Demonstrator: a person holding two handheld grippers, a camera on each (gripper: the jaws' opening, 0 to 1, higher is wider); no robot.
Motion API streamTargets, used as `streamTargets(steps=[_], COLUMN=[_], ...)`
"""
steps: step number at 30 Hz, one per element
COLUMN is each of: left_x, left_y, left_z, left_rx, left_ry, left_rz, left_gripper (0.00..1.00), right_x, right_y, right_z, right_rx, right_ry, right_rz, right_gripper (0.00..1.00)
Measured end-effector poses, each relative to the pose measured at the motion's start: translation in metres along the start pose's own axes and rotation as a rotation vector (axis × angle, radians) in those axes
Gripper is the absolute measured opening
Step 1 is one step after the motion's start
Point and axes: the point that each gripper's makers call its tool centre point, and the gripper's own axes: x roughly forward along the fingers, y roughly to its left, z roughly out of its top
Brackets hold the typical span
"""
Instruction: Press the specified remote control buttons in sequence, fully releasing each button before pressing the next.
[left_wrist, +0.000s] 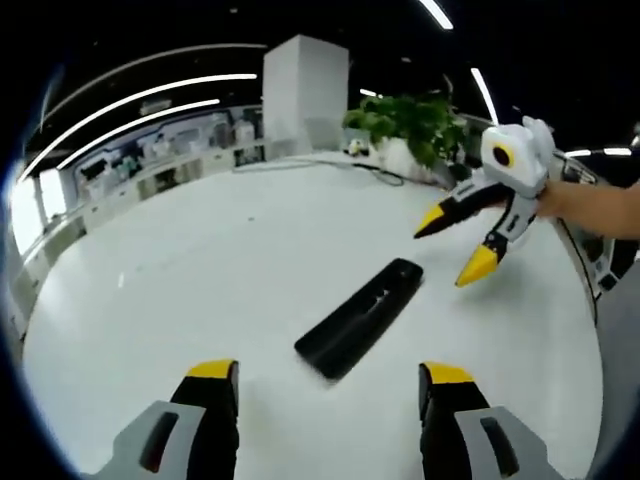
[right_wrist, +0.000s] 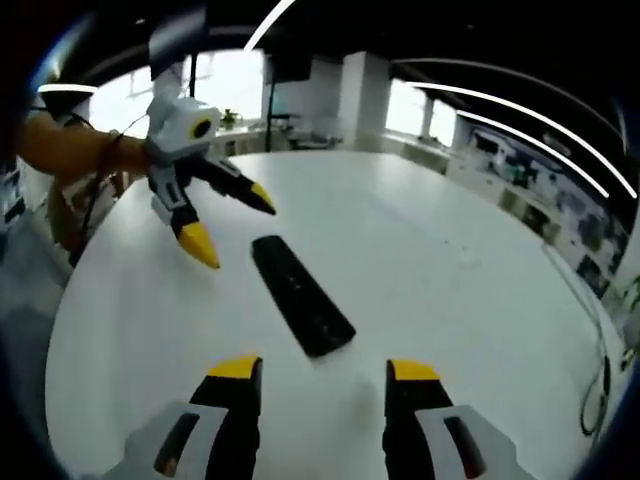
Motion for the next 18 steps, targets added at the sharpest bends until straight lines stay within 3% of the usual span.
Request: streamTargets(steps=[18], left_x=[0.018], left_y=[0.000], left_z=[0.002], left_rx=[0.078], left_ry=[0.034], left_rz=[-0.108], left_gripper=[0.73], right_x=[0.014], right_y=[-0.005], right_z=[0.007], right_rx=[-0.075], right_ry=[0.009], right_rz=[0.088], right_gripper=[0.45])
